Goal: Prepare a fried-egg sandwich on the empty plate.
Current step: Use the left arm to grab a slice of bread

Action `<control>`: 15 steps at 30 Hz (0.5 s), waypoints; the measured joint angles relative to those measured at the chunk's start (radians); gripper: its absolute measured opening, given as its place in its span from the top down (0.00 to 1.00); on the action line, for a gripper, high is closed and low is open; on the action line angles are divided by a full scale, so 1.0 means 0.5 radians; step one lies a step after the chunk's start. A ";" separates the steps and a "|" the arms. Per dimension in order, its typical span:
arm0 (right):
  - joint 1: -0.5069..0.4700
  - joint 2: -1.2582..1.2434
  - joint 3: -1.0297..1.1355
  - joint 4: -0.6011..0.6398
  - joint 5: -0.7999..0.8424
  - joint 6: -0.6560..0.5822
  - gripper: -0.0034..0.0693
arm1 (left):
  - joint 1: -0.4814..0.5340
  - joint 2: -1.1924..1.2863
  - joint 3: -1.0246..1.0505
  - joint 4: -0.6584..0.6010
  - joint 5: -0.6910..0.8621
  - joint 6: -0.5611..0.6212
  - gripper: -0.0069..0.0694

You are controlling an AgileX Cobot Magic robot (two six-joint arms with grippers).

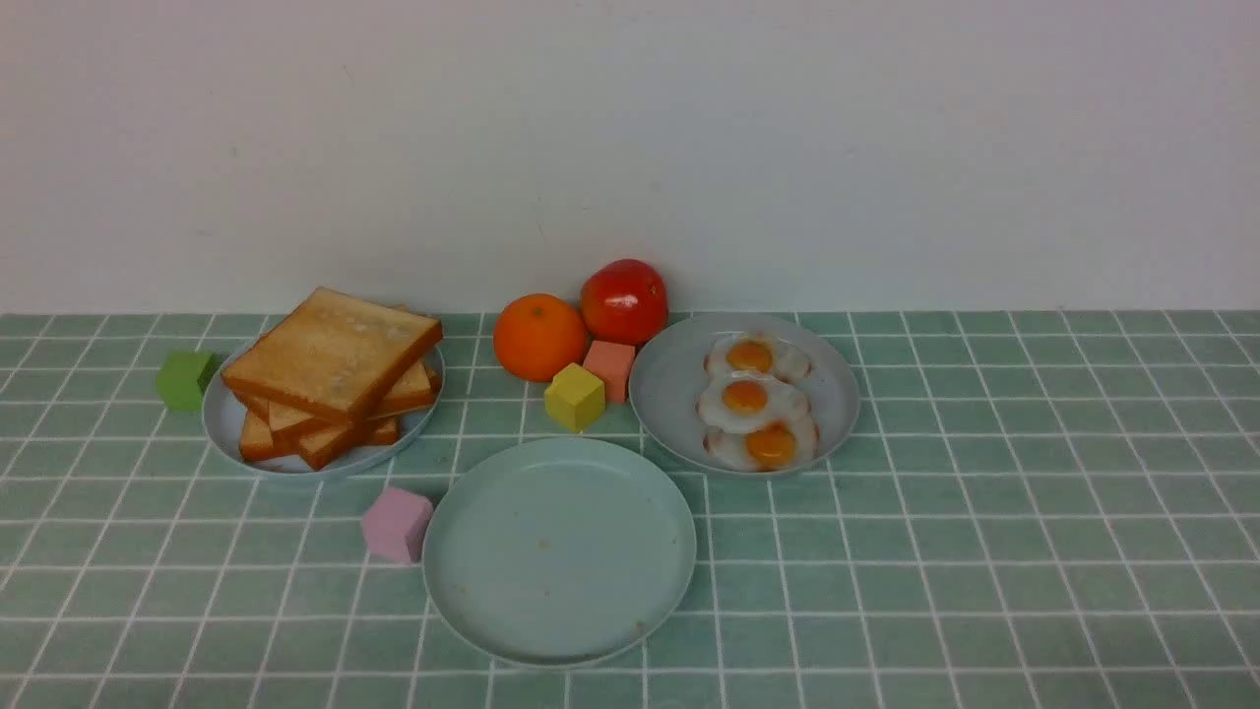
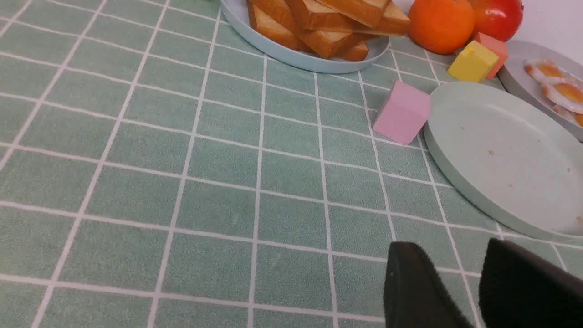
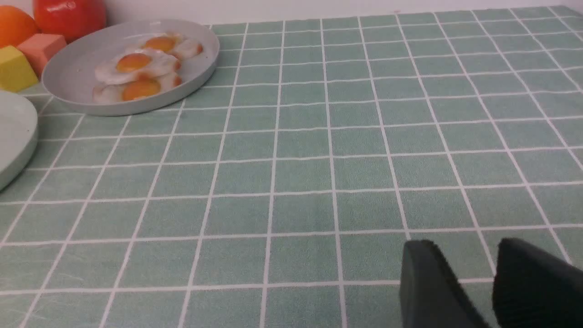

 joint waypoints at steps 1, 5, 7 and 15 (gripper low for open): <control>0.000 0.000 0.000 0.000 0.000 0.000 0.62 | 0.000 0.000 0.000 0.000 0.000 0.000 0.60; 0.000 0.000 0.000 0.000 0.000 0.000 0.62 | 0.000 0.000 0.000 0.000 0.000 0.000 0.60; 0.000 0.000 0.000 -0.002 0.000 0.000 0.62 | 0.000 0.000 0.000 0.000 0.000 0.000 0.60; 0.000 0.000 0.000 -0.002 0.000 0.000 0.62 | 0.000 0.000 0.000 0.002 -0.037 -0.007 0.60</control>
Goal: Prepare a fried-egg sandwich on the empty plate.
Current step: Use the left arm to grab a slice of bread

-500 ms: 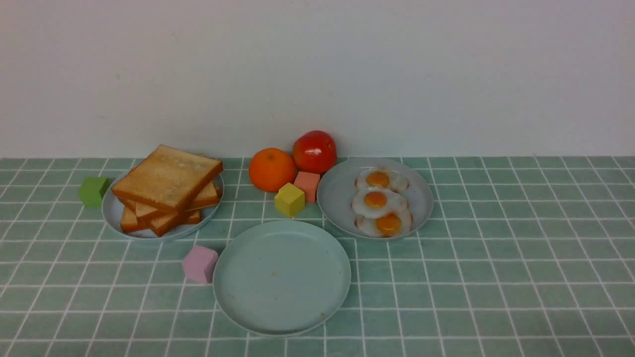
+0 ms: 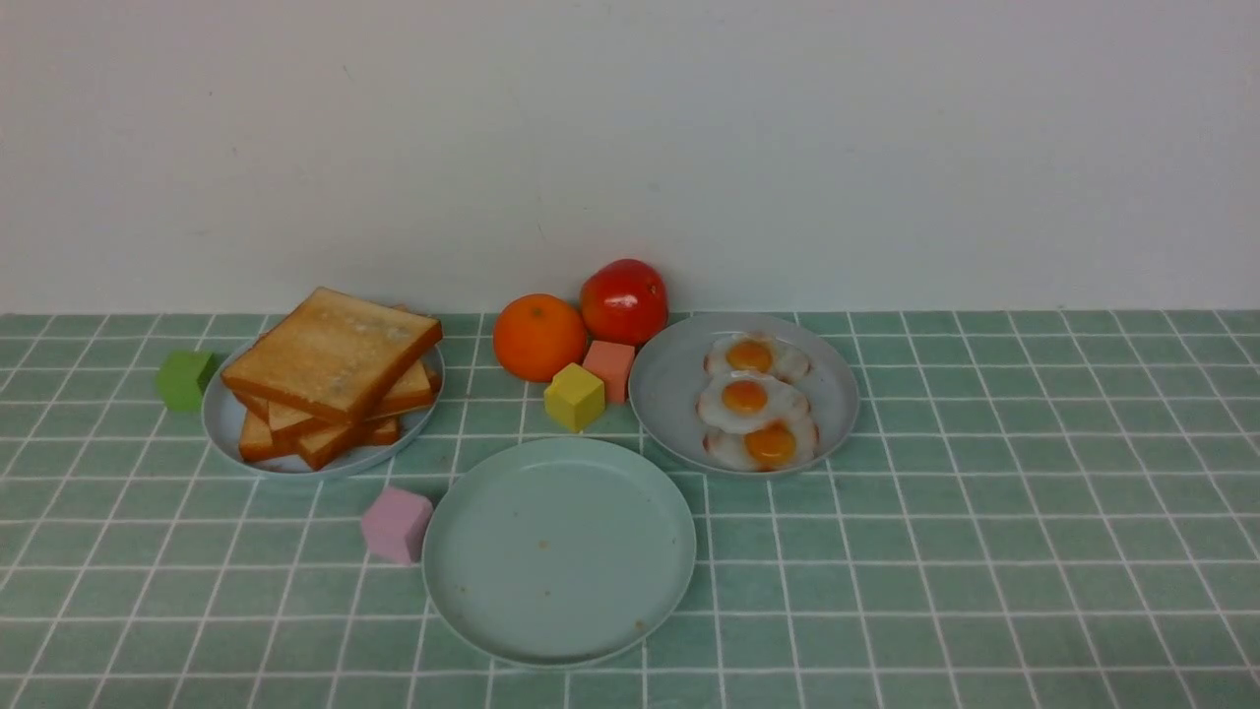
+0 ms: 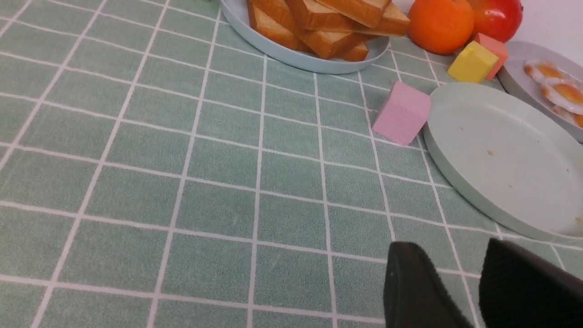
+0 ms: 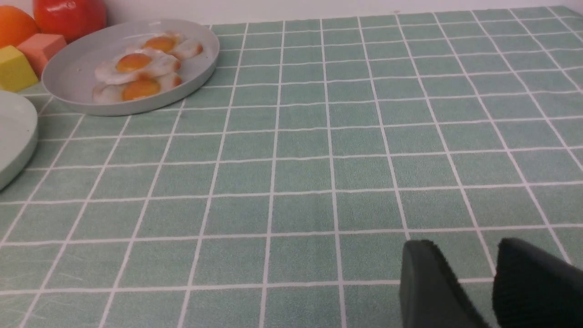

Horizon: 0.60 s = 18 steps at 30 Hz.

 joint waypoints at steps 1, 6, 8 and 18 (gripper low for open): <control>0.000 0.000 0.000 0.000 0.000 0.000 0.62 | 0.000 0.000 0.000 -0.020 -0.037 -0.007 0.60; 0.000 0.000 0.000 0.000 0.000 0.000 0.62 | 0.000 0.000 0.000 -0.328 -0.238 -0.165 0.60; 0.000 0.000 0.000 0.000 0.000 0.000 0.62 | 0.000 0.000 0.000 -0.594 -0.361 -0.279 0.60; 0.000 0.000 0.000 0.000 0.000 0.000 0.62 | 0.000 0.003 -0.116 -0.990 -0.550 -0.380 0.69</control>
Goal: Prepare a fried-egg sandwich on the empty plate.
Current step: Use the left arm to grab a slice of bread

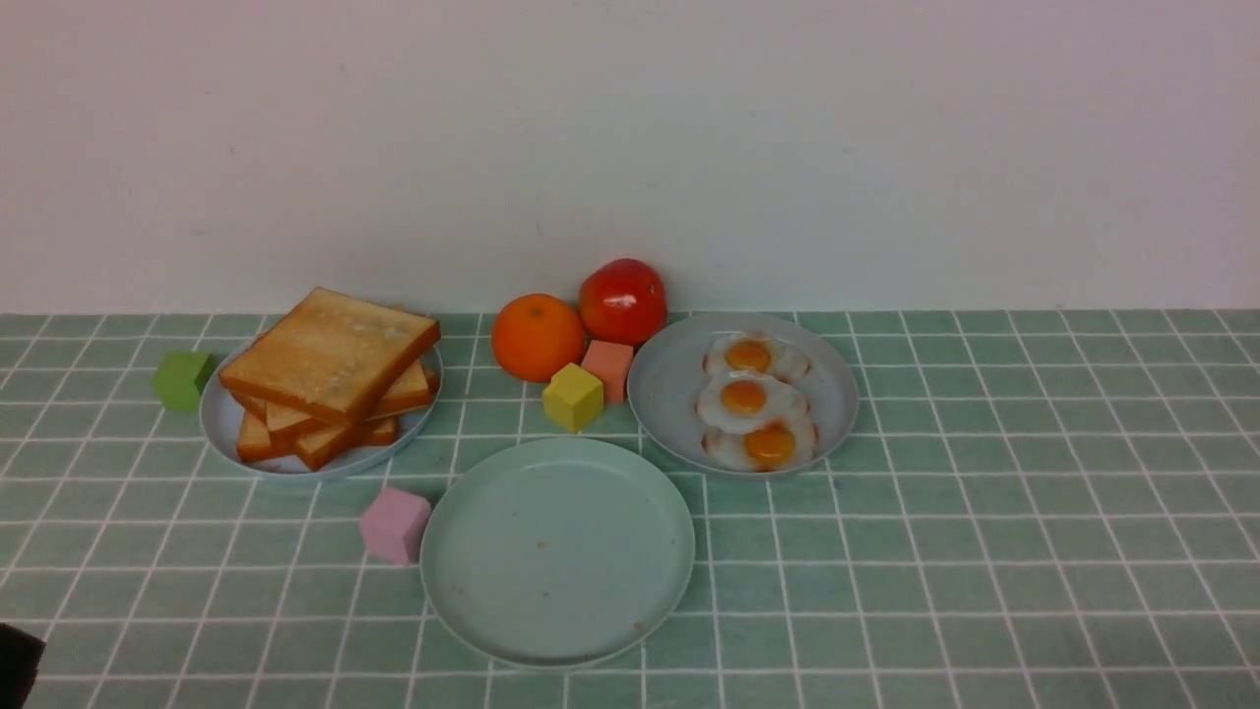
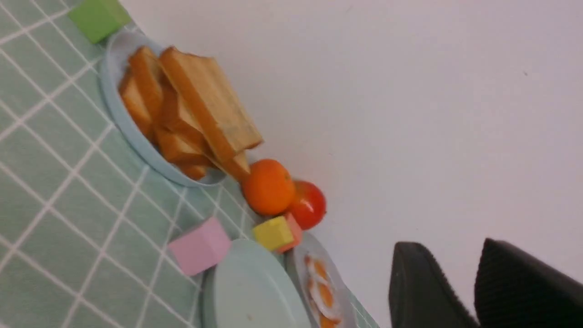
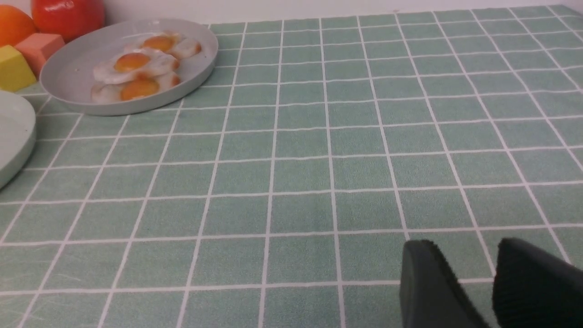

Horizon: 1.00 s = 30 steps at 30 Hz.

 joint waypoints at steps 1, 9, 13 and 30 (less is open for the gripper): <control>0.000 0.000 0.000 0.000 0.000 0.000 0.62 | 0.000 0.003 -0.012 0.003 0.020 0.012 0.70; 0.000 0.000 0.000 0.000 0.000 0.000 0.62 | 0.000 0.758 -0.684 0.098 0.668 0.695 0.93; 0.000 0.000 0.000 0.019 -0.022 0.012 0.62 | -0.003 1.152 -0.959 0.150 1.058 1.007 0.93; 0.038 0.091 -0.383 0.933 -0.109 0.394 0.72 | -0.602 2.569 -1.891 1.252 1.235 0.641 0.93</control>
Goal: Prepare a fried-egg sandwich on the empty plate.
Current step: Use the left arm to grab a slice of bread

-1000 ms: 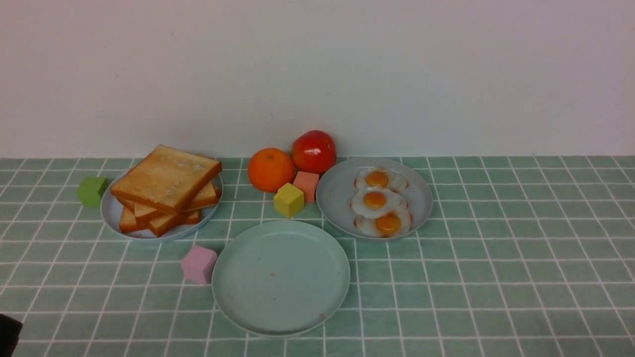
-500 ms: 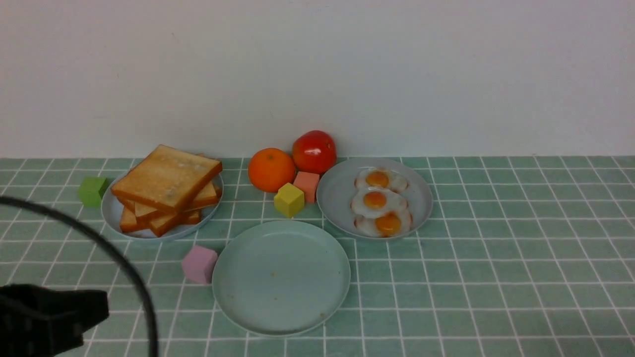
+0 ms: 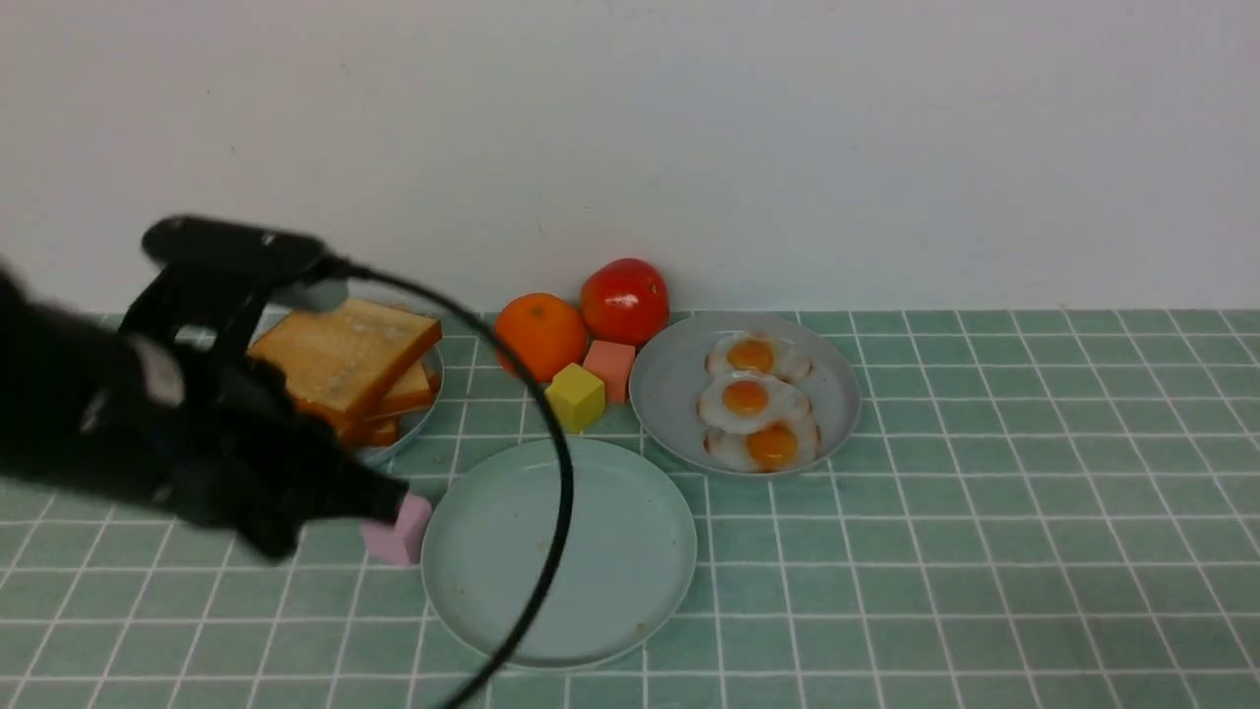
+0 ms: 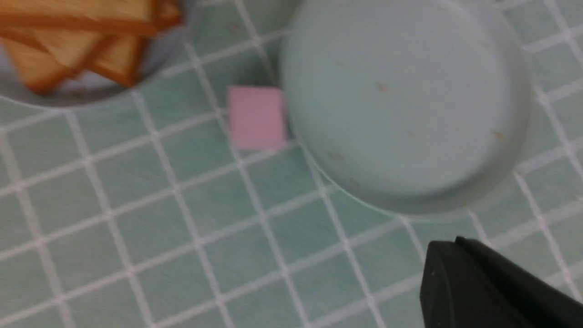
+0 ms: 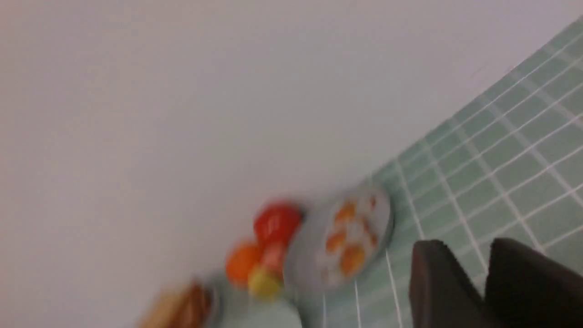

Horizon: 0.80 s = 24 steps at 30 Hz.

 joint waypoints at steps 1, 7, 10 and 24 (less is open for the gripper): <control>0.024 0.100 -0.152 -0.065 0.224 -0.099 0.75 | 0.016 0.083 -0.072 0.055 0.019 -0.041 0.93; 0.081 0.766 -1.037 -0.324 1.269 -0.666 0.95 | 0.175 0.577 -0.478 0.151 0.057 -0.092 0.93; 0.184 1.026 -1.317 -0.366 1.528 -0.741 0.95 | 0.290 0.803 -0.660 0.159 0.057 -0.088 0.92; 0.469 1.233 -1.453 -0.379 1.456 -0.767 0.95 | 0.385 1.362 -0.994 0.255 -0.276 0.232 0.41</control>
